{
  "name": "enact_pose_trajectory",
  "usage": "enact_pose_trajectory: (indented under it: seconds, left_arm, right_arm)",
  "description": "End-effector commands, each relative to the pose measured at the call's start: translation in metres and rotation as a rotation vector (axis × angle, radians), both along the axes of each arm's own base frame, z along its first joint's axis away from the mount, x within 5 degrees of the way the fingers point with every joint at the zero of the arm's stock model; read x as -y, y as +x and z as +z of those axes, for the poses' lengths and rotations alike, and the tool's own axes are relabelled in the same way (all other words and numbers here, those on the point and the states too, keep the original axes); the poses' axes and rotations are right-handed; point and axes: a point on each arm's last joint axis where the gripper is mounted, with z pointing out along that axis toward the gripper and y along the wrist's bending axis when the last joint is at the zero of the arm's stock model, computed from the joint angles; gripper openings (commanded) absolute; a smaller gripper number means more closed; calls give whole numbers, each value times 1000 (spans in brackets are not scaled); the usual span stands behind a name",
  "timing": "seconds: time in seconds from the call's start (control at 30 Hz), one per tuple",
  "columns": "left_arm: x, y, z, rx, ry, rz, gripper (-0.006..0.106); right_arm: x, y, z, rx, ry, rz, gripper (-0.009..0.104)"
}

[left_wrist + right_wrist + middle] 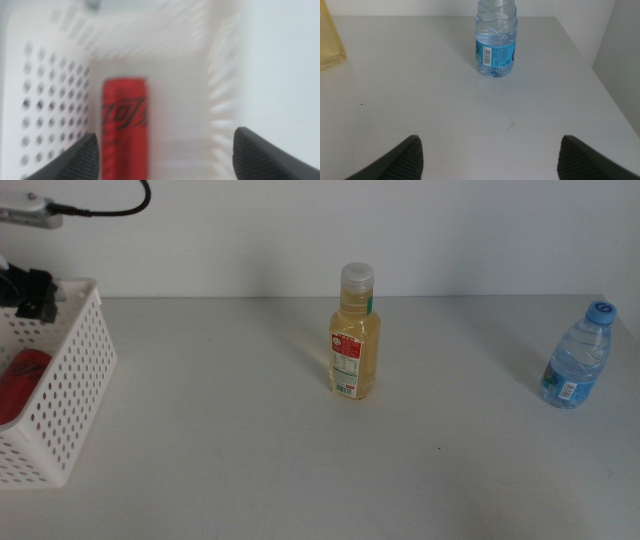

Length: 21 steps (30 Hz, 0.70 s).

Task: Use arms to grab the bottles and put them into the dustbin to the left of the table.

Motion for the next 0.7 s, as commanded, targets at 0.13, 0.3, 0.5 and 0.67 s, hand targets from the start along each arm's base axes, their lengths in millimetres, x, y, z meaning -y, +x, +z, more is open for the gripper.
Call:
enact_pose_trajectory:
  seconds: [0.13, 0.3, 0.5, 0.67]
  left_arm:
    - [67, -40, 62, 288, -78, -266, 86]
    - [103, -74, 66, 448, -159, -417, 86]
    - [132, -109, 50, 536, -359, -447, 86]
    - [145, -123, 36, 514, -474, -462, 86]
  right_arm:
    - [0, 0, 10, 102, -20, -3, 73]
    - [0, 0, 10, 102, -20, -3, 73]
    - [0, 0, 10, 102, -20, -3, 73]
    - [0, 0, 10, 102, -20, -3, 73]
